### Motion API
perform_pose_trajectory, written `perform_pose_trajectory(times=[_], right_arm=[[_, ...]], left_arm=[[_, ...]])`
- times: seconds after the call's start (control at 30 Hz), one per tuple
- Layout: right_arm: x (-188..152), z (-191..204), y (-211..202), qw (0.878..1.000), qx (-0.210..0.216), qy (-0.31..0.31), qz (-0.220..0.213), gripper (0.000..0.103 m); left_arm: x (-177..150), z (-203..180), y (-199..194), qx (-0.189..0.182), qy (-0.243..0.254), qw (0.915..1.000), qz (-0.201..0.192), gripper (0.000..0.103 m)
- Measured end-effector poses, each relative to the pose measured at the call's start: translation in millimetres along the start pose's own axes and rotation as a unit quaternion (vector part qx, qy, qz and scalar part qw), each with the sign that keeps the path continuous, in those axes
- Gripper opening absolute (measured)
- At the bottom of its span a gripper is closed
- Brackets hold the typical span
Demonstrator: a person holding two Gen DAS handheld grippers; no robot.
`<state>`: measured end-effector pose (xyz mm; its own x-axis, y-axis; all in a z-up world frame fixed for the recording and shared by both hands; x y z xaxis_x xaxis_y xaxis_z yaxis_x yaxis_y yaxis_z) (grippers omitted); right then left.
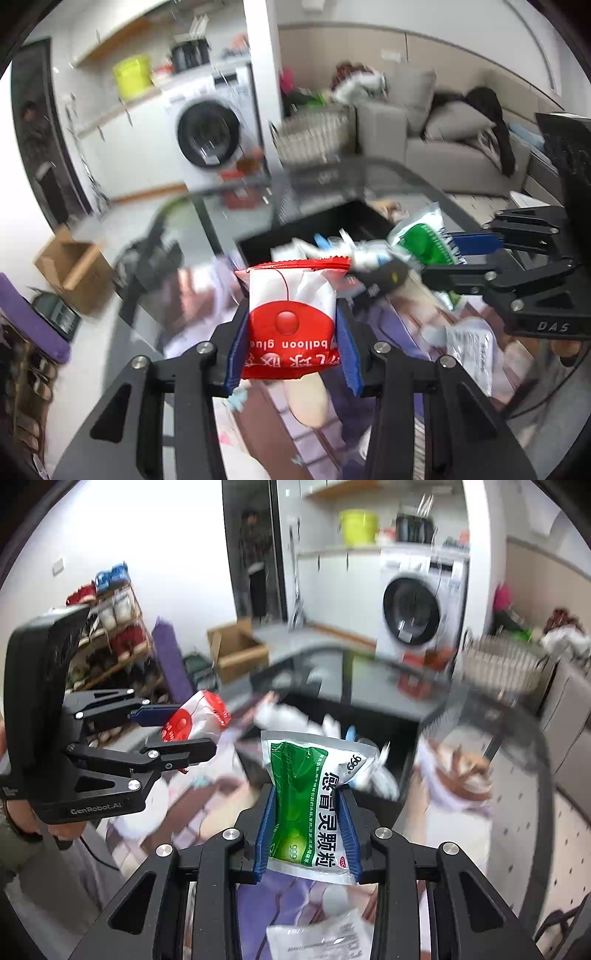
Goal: Organize soft objects
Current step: 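Lift the red packet with the left gripper while the right lifts the green sachet over the box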
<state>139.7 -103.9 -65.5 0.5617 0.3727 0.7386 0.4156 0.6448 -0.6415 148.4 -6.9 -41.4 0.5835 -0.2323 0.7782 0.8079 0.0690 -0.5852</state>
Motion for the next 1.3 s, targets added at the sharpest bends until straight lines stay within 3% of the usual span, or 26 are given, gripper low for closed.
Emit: perform_pose_trajectory(times=[0.23, 0.47, 0.9, 1.3], right_arm=[[30, 8, -44, 0.992, -0.034, -0.029, -0.12, 0.033], [41, 30, -74, 0.978, -0.055, -0.064, -0.191, 0.033], [43, 28, -76, 0.978, -0.044, -0.051, -0.196, 0.033], [95, 20, -74, 0.974, -0.038, -0.06, -0.217, 0.033]], left_arm=[[26, 24, -36, 0.01, -0.04, 0.9941, -0.101, 0.042], [29, 36, -42, 0.006, -0.05, 0.9912, -0.122, 0.043], [35, 35, -45, -0.019, -0.077, 0.9892, -0.123, 0.043], [85, 40, -38, -0.019, -0.105, 0.9825, -0.153, 0.043]])
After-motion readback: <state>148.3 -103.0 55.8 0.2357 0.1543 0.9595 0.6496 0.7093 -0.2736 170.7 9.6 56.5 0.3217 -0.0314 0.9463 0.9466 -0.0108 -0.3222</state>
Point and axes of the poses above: each gripper's, at about its wrist camera, not at the fingertips, and y roughly the way its jaws point, z to its left, x to its top, the point moved 10 cm from there along y, roughly the way its jaws point, and after that the axes turned 13 degrees about x, right-handed, at the moved point
